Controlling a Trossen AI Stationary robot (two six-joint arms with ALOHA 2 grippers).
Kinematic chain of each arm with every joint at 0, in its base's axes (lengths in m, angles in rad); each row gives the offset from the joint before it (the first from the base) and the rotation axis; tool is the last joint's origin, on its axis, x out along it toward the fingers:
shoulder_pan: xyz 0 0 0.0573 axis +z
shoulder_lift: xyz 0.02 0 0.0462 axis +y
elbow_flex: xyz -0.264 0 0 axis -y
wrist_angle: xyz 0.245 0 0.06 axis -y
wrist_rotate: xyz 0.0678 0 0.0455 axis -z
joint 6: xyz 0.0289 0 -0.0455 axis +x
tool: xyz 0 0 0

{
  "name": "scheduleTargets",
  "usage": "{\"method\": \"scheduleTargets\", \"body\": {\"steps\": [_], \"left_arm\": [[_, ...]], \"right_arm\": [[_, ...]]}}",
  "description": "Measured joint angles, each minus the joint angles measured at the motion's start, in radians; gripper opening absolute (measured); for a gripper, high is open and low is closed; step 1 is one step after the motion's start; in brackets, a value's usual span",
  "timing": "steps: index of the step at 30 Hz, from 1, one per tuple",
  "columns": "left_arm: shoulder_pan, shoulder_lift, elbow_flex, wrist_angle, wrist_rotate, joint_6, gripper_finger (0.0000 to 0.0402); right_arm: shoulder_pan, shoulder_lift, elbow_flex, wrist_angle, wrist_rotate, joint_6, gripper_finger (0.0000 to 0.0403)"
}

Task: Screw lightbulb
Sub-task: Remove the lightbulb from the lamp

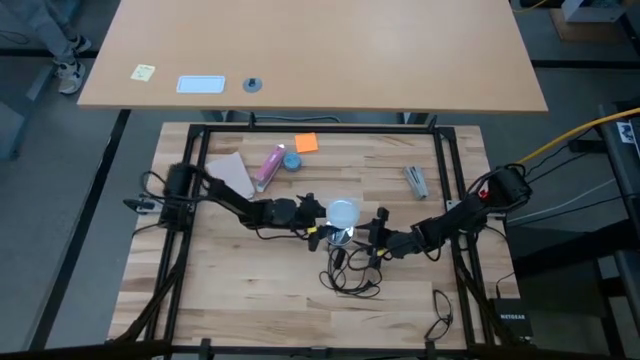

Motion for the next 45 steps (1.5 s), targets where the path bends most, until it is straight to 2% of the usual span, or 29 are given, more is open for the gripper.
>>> {"method": "scheduleTargets", "body": {"steps": [4,7,10,21,32,41,45], "left_arm": [[-0.01,0.108,0.032,0.104,0.0,-0.03,0.0253],[-0.011,0.165,0.061,0.216,0.0,-0.036,0.0253],[-0.01,0.2,0.085,0.255,0.0,-0.036,0.0253],[-0.008,0.199,0.104,0.254,0.0,-0.019,0.0246],[-0.009,0.191,0.105,0.264,-0.001,-0.013,0.0134],[-0.01,0.191,0.105,0.255,-0.001,-0.013,0.014],[-0.008,0.191,0.105,0.253,0.0,-0.013,0.0144]], "right_arm": [[0.0,0.0,0.0,-0.001,0.002,0.0,0.0209],[0.0,0.0,0.0,-0.009,0.003,0.0,0.0209],[0.0,0.0,-0.001,-0.009,0.005,0.0,0.0209],[0.0,0.0,-0.001,-0.007,0.024,0.0,0.0209],[-0.08,0.0,-0.001,-0.005,0.039,0.003,0.0209],[-0.155,0.0,-0.001,-0.011,0.016,0.004,0.0209],[-0.167,0.0,-0.001,-0.022,-0.091,0.015,0.0209]]}}
